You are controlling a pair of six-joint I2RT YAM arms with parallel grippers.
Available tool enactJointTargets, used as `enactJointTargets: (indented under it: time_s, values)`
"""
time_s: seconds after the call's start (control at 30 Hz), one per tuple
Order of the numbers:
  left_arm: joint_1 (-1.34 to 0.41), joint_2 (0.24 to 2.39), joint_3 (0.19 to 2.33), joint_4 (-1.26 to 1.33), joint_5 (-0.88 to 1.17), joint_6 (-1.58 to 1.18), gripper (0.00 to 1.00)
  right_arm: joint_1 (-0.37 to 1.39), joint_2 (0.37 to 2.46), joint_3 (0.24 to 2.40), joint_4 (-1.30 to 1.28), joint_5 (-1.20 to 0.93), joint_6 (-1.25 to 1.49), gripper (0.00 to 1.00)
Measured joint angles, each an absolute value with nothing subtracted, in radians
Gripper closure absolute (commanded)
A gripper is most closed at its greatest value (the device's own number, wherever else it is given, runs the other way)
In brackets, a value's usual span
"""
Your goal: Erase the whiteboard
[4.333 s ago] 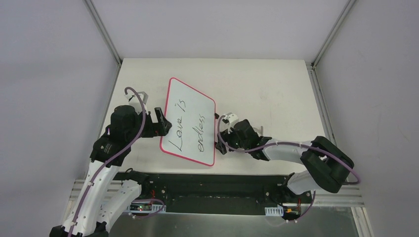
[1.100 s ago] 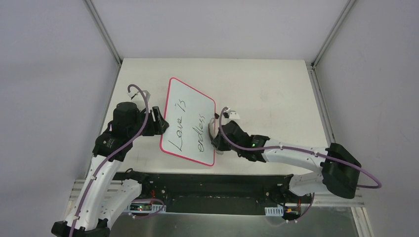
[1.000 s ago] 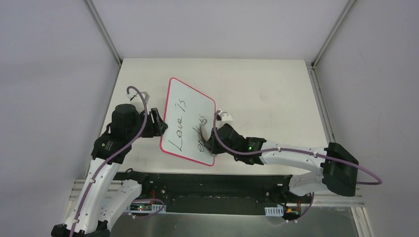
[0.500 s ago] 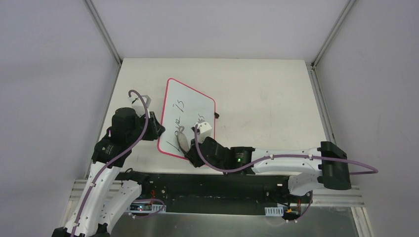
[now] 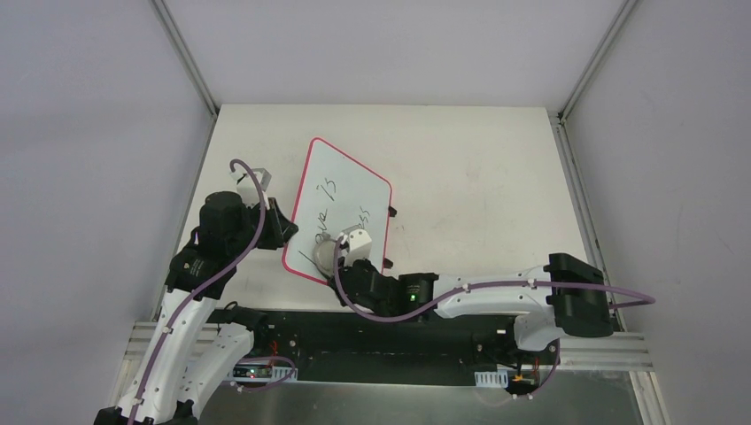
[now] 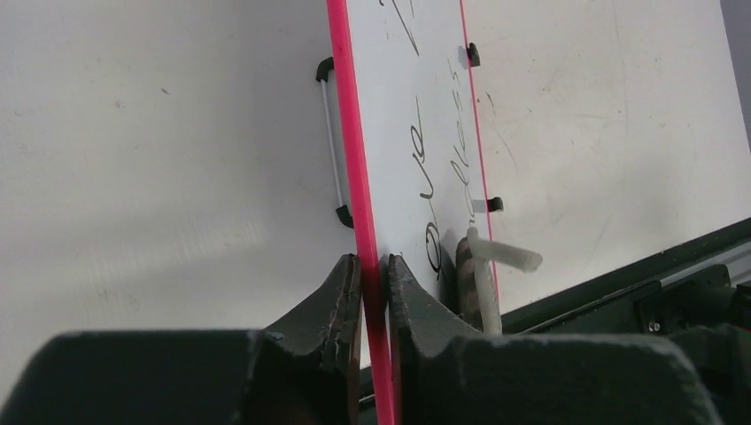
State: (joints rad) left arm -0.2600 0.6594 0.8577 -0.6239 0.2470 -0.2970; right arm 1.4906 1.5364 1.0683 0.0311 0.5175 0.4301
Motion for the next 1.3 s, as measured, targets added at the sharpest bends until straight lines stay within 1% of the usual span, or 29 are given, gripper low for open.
enactJointTargets:
  time_s: [0.13,0.3,0.4,0.57,0.7,0.87,0.97,1.17,1.3]
  values:
    - [-0.260,0.659,0.854,-0.616,0.252,-0.297,1.00,1.475,1.522,0.951,0.042,0.557,0.476,1.00]
    - [-0.260,0.660,0.850,-0.601,0.253,-0.297,1.00,1.470,1.521,0.935,0.040,0.564,0.479,1.00]
    - [-0.260,0.660,0.848,-0.589,0.254,-0.297,1.00,1.473,1.533,0.974,0.002,0.560,0.435,1.00]
    - [-0.260,0.659,0.844,-0.581,0.253,-0.298,1.00,1.488,1.579,1.098,-0.032,0.553,0.339,1.00]
    - [-0.260,0.659,0.844,-0.579,0.258,-0.302,1.00,1.491,1.581,1.157,0.048,0.513,0.286,1.00]
    - [-0.260,0.658,0.843,-0.579,0.258,-0.305,1.00,1.457,1.581,1.158,0.123,0.460,0.277,1.00]
    - [-0.260,0.658,0.843,-0.580,0.257,-0.305,1.00,1.436,1.575,1.119,0.168,0.443,0.292,1.00]
    - [-0.260,0.652,0.839,-0.581,0.253,-0.305,1.00,1.425,1.524,0.976,0.200,0.441,0.347,1.00]
    - [-0.260,0.649,0.838,-0.582,0.253,-0.305,1.00,1.425,1.519,0.955,0.192,0.441,0.367,1.00]
